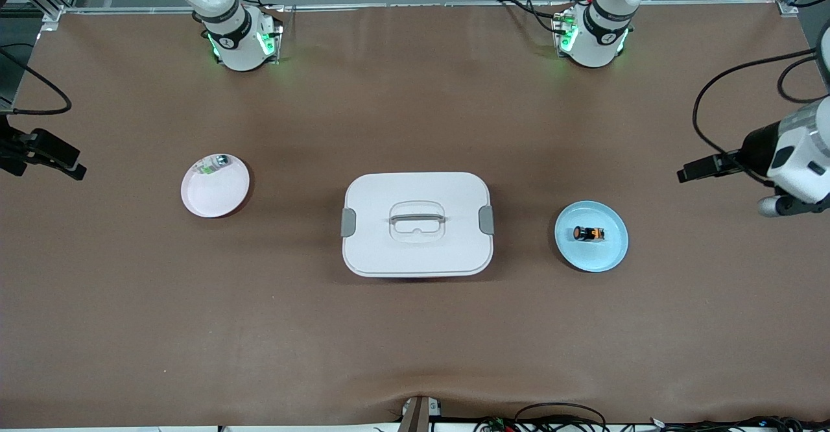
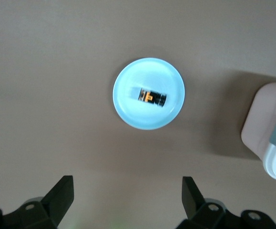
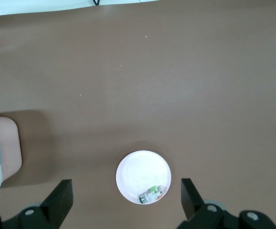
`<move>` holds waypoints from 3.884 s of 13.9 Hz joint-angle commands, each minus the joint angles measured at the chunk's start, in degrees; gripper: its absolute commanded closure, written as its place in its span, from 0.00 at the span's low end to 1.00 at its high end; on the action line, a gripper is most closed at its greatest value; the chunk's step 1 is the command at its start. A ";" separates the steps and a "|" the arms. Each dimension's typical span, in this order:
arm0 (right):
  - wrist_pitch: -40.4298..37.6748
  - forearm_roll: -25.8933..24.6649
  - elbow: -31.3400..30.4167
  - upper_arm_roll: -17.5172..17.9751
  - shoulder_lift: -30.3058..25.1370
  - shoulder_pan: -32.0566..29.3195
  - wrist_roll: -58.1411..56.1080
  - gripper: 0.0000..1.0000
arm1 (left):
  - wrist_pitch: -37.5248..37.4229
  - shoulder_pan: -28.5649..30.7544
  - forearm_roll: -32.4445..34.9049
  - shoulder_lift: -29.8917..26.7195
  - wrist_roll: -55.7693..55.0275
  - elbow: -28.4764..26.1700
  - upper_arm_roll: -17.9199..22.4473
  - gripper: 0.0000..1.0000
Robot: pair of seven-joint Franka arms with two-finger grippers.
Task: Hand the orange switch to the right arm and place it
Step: 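Move the left gripper toward the orange switch on the blue plate, then lower the left gripper and grasp the orange switch, then lift the orange switch off the blue plate with the left gripper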
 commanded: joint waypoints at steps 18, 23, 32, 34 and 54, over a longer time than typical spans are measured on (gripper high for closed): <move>0.24 0.44 -0.61 -0.06 -0.79 0.17 0.53 0.00 | 33.31 -1.18 -0.42 12.85 14.49 -17.36 -5.26 0.00; 0.33 0.44 -0.61 0.03 -0.79 0.17 0.53 0.00 | 34.01 -2.68 -0.59 18.04 14.05 -13.40 -5.26 0.00; 0.41 0.36 -0.61 -0.06 -0.88 0.96 0.53 0.00 | 36.56 -2.06 -1.03 22.62 14.58 -13.57 -5.34 0.00; 0.24 0.27 -0.61 0.03 -0.97 1.22 0.53 0.00 | 36.74 -1.97 -1.12 23.41 14.49 -13.48 -5.35 0.00; 0.33 0.18 -0.61 -0.15 -0.88 1.13 0.53 0.00 | 38.68 -2.24 -1.21 24.64 13.44 -14.01 -5.26 0.73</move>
